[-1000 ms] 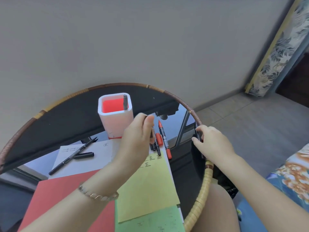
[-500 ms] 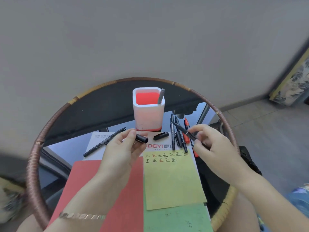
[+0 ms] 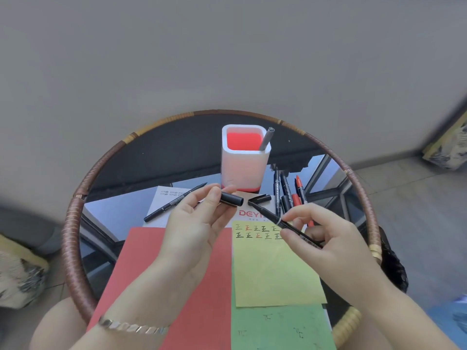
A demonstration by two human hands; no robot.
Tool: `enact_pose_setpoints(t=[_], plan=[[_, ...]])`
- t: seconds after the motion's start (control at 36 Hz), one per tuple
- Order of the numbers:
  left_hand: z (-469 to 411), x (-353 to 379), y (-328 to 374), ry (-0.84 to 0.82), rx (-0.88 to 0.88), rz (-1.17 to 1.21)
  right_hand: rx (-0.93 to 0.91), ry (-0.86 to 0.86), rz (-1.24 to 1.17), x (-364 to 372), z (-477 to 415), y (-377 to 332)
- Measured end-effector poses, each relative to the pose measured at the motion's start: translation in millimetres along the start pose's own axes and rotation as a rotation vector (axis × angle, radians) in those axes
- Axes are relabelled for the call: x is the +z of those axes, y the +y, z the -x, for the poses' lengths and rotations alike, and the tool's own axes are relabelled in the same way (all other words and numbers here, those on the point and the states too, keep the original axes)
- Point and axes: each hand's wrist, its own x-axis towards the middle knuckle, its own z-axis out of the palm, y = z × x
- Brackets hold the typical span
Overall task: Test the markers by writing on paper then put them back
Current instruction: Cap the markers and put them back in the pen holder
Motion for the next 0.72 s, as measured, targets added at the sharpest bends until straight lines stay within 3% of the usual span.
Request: enact_pose_setpoints(t=[0.28,0.42,0.72], plan=[[6.4,5.0,0.3,-0.007,0.029,-0.036,-0.022,-0.024,0.03,0.6,2.1,1.2],[12.7,9.3,-3.9,-0.058,0.08,-0.176,-0.046,-0.011,0.046,0.3,1.4,1.8],[21.0,9.9,-10.9,-0.095,0.098,-0.243,-0.244,0.063,0.175,0.9,6.1,-0.4]])
